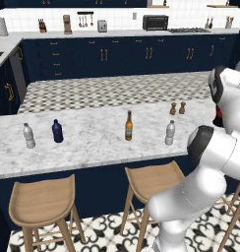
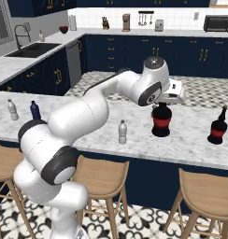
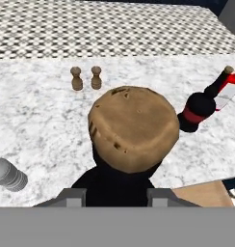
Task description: Move the plastic bottles in the middle to the plastics group, and the glass bottles in the middle to the glass group.
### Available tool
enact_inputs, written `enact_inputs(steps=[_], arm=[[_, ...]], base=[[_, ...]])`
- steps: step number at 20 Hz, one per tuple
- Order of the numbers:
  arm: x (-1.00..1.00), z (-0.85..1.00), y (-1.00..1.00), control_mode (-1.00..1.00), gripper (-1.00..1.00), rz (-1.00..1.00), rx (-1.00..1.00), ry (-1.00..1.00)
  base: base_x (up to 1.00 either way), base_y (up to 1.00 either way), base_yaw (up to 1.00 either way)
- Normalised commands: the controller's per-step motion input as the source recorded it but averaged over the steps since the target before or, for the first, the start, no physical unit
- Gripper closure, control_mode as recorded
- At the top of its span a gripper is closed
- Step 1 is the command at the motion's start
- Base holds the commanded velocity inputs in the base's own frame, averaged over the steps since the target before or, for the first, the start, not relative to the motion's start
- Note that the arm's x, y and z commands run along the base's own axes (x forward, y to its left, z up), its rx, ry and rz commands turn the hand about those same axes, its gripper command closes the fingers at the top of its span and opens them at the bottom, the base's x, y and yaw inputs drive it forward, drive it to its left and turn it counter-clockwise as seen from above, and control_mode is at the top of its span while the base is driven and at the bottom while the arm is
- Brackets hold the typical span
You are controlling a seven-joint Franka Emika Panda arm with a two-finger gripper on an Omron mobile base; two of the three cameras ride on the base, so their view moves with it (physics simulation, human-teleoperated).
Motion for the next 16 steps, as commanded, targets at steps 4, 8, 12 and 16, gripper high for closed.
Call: enact_inputs(steps=[4,8,12,16], arm=[[0.33,-0.43,-0.61,-1.00,1.00,0.07,0.07,0.00],[0.12,-0.18,-0.18,-1.00,1.00,0.04,0.02,0.00],[0.00,-0.19,0.00,-1.00,1.00,0.00,-0.01,0.01],[0.09,-0.28,0.00,-1.00,1.00,0.00,0.00,0.00]], base=[[0.00,0.00,0.00],[0.00,0.00,0.00],[0.00,0.00,0.00],[0.00,0.00,0.00]])
